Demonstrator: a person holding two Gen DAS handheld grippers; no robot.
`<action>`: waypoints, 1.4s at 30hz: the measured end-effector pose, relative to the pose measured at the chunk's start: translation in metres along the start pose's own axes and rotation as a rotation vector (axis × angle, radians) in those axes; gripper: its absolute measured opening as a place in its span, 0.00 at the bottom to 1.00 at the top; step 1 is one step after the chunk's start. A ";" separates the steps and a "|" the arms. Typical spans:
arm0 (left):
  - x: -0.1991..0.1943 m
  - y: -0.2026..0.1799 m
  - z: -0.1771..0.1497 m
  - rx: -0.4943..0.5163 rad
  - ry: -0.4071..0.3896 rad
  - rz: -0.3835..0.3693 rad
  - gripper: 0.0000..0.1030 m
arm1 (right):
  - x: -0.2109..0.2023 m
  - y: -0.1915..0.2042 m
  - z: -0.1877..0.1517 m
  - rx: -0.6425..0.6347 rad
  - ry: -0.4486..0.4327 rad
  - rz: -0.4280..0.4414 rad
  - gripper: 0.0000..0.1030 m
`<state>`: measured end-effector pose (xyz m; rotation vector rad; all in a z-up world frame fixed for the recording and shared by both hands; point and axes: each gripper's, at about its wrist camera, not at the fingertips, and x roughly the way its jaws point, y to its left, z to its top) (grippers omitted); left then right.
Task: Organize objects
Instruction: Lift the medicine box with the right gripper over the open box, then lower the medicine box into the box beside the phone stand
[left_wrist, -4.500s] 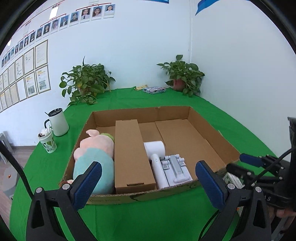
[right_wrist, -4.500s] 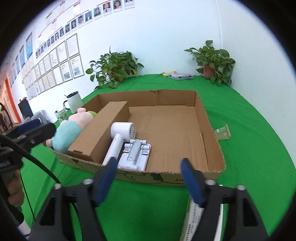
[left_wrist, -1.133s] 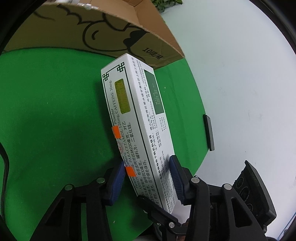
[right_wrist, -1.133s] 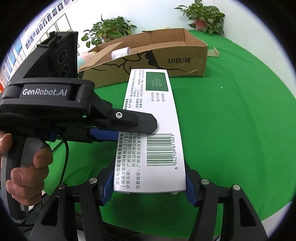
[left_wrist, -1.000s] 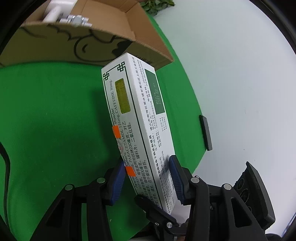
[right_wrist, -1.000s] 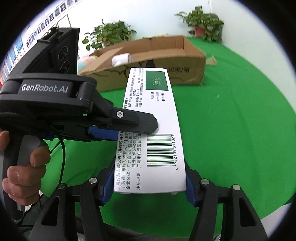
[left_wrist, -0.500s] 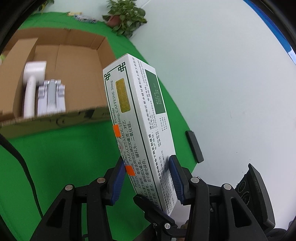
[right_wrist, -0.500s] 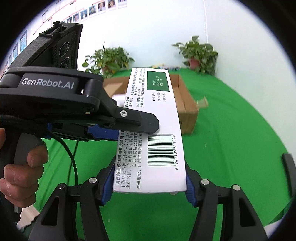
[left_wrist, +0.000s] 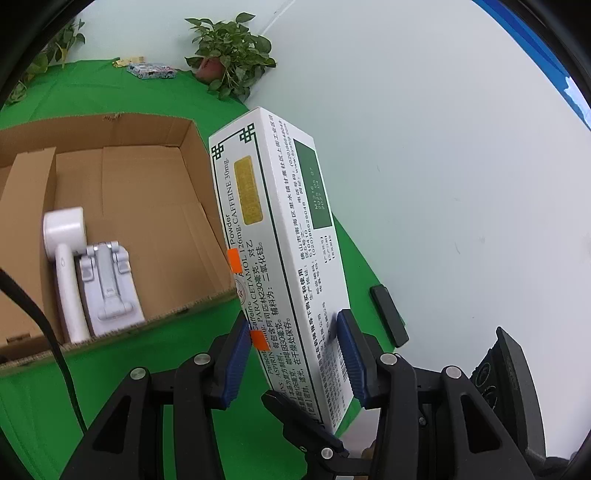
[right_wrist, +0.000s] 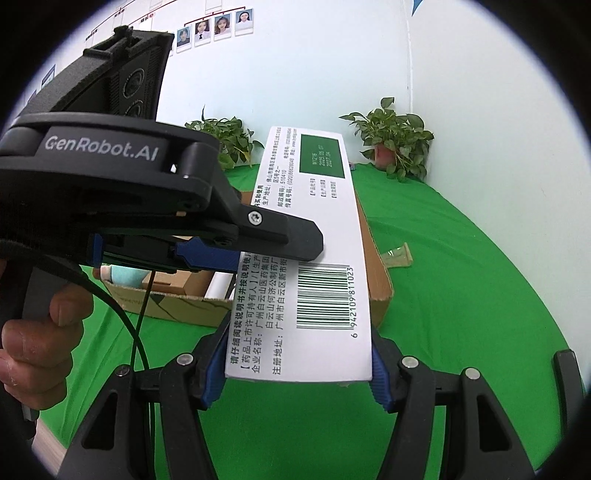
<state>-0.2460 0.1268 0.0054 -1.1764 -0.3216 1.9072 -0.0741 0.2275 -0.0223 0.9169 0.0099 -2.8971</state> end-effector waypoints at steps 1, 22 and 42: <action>0.003 0.005 0.009 -0.005 0.001 0.007 0.43 | 0.004 -0.001 0.005 0.002 0.005 0.008 0.59; 0.048 0.074 0.114 -0.056 0.094 0.129 0.41 | 0.127 -0.040 0.079 0.083 0.264 0.200 0.59; 0.108 0.153 0.125 -0.182 0.212 0.128 0.41 | 0.181 -0.035 0.048 0.141 0.462 0.237 0.60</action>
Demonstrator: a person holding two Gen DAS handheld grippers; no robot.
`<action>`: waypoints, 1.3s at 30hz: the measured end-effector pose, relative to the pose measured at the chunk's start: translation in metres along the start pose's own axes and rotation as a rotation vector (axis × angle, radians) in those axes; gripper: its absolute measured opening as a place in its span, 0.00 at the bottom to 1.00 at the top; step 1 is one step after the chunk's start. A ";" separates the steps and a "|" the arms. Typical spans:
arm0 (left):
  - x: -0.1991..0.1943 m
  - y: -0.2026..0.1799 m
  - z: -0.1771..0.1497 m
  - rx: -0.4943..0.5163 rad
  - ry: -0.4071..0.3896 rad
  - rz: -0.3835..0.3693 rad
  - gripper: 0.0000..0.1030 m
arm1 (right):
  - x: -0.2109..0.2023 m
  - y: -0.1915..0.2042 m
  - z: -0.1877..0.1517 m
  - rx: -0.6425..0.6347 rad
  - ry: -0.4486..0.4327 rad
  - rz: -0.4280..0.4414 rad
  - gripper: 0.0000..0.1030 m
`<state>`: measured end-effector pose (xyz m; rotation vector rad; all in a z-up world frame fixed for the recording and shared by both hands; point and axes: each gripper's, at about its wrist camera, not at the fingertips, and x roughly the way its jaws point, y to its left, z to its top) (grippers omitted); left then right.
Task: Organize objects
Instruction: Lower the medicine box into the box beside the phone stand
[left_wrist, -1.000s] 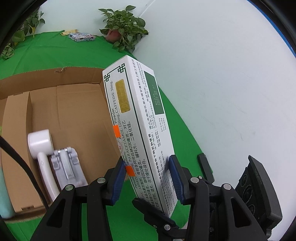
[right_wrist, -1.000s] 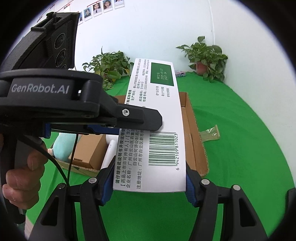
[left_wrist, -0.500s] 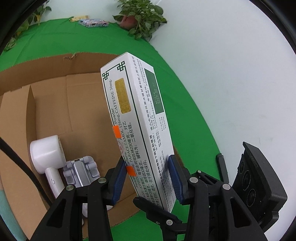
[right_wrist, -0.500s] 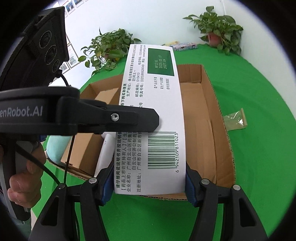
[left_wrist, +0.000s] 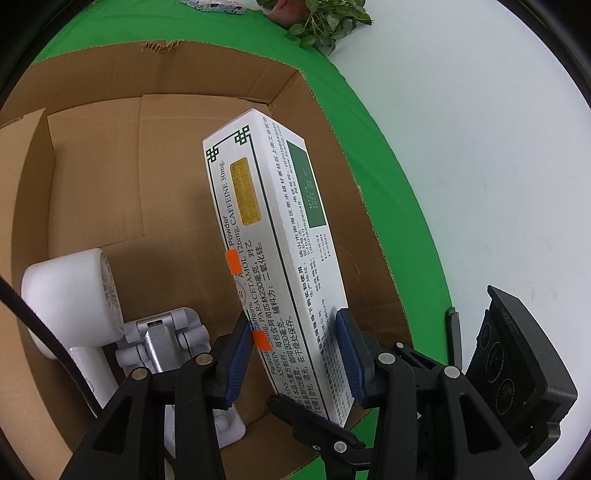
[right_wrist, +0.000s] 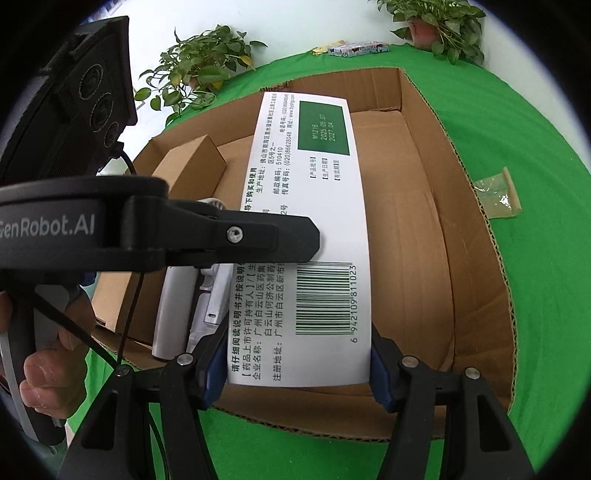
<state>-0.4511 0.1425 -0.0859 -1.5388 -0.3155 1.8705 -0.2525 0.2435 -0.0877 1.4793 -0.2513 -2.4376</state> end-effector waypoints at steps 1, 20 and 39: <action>0.001 0.001 0.001 0.001 0.003 0.004 0.41 | -0.001 0.002 -0.004 0.001 0.008 0.004 0.61; 0.015 0.032 0.007 -0.112 0.033 -0.010 0.41 | 0.005 -0.015 0.007 0.013 0.080 0.051 0.61; -0.113 0.005 -0.024 0.035 -0.224 0.146 0.45 | 0.027 -0.003 0.012 -0.018 0.063 -0.120 0.60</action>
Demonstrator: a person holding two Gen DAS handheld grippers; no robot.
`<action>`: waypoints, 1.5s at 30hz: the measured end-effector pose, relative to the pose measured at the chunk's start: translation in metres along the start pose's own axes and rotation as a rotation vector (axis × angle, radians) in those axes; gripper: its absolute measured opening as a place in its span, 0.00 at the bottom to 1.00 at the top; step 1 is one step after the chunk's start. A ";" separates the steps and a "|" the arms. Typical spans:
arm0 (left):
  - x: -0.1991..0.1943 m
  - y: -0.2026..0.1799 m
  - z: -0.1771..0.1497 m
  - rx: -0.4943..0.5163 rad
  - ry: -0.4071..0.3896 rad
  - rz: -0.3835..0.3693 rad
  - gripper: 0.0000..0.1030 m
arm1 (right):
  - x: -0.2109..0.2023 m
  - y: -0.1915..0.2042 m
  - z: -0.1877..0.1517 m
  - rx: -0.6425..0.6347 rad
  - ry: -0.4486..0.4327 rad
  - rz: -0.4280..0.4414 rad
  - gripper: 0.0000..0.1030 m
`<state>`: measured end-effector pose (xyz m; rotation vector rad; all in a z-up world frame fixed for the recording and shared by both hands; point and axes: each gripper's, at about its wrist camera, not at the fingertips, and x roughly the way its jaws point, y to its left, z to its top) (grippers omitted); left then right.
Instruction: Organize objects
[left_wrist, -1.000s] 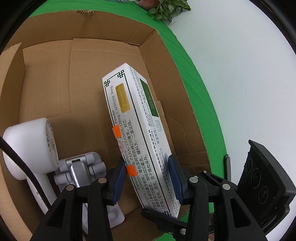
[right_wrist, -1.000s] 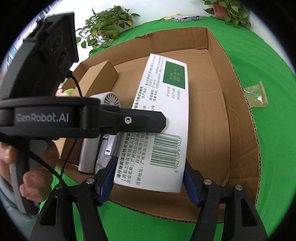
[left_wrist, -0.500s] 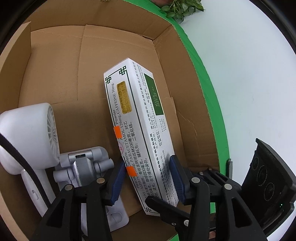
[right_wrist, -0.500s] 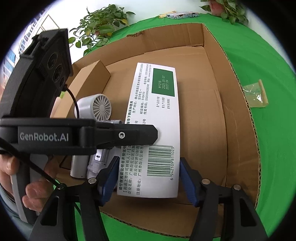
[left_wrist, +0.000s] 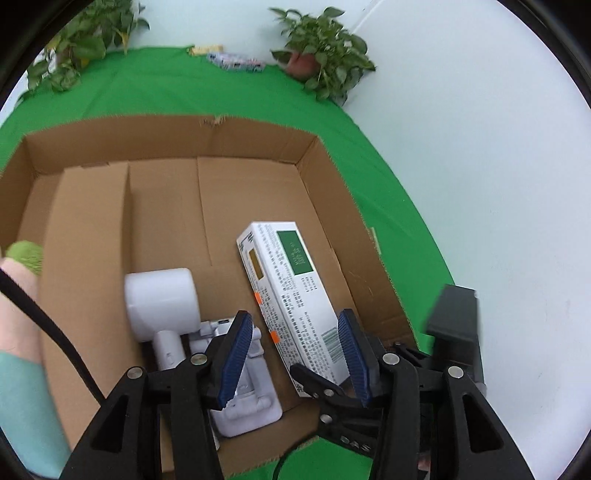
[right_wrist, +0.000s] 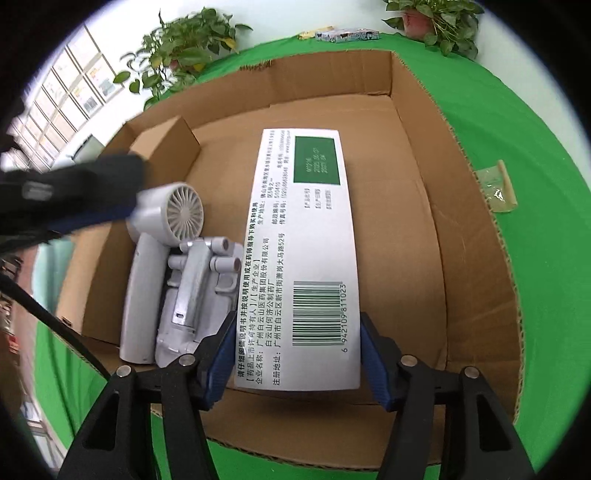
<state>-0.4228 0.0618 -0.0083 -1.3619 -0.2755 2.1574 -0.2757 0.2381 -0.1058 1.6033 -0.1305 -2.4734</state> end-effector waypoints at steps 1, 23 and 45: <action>-0.008 0.002 -0.006 0.002 -0.017 0.014 0.45 | 0.003 0.004 -0.001 -0.014 0.013 -0.022 0.60; -0.103 0.020 -0.090 0.004 -0.195 0.234 0.45 | 0.010 0.020 -0.001 -0.066 0.019 -0.048 0.64; -0.074 0.042 -0.170 0.072 -0.544 0.645 0.99 | -0.042 0.049 -0.068 -0.042 -0.499 -0.175 0.83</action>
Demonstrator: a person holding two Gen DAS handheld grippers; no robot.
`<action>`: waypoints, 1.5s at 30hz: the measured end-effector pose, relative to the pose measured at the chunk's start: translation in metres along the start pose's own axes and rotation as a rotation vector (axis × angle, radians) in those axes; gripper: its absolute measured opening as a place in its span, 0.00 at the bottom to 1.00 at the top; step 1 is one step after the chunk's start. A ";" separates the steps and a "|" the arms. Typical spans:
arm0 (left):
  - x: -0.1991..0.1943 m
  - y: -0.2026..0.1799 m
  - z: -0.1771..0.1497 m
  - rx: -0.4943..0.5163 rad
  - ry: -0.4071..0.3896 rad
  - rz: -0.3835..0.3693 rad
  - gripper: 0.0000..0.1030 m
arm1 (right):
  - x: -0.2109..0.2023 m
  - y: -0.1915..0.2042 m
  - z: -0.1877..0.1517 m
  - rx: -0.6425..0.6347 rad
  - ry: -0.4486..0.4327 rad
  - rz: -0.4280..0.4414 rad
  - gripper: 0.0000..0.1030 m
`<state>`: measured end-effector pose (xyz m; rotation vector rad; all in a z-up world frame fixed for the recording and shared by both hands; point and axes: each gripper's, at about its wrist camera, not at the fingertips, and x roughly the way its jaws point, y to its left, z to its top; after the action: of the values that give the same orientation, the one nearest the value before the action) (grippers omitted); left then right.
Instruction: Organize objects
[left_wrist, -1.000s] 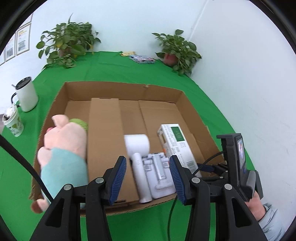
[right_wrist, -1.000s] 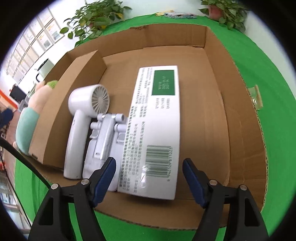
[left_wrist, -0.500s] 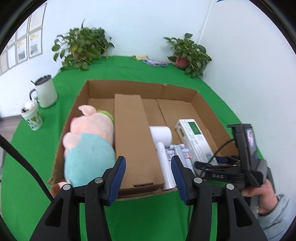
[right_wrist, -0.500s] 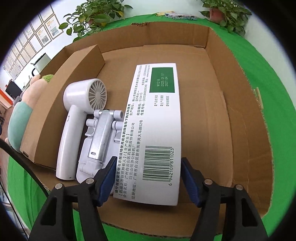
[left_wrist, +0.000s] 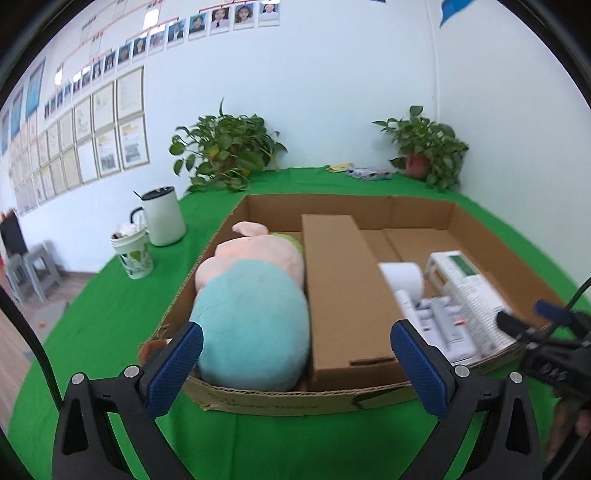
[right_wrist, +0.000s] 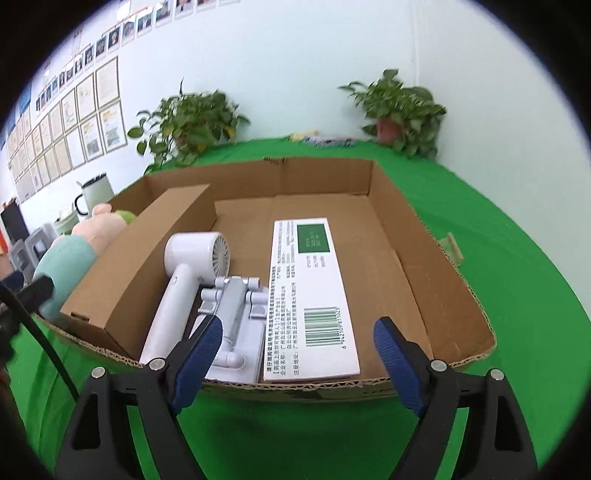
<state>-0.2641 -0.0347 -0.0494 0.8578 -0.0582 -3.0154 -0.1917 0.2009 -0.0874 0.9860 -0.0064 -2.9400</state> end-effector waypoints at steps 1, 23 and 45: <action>0.002 -0.001 -0.003 0.001 -0.001 0.003 0.99 | -0.002 0.001 -0.002 -0.001 -0.028 -0.006 0.83; 0.026 -0.011 -0.022 0.055 -0.022 0.019 1.00 | 0.001 0.014 -0.007 -0.084 -0.101 -0.014 0.99; 0.026 -0.010 -0.022 0.055 -0.022 0.020 1.00 | 0.000 0.014 -0.007 -0.083 -0.101 -0.013 0.99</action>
<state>-0.2747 -0.0255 -0.0825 0.8236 -0.1502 -3.0182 -0.1873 0.1872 -0.0929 0.8300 0.1185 -2.9713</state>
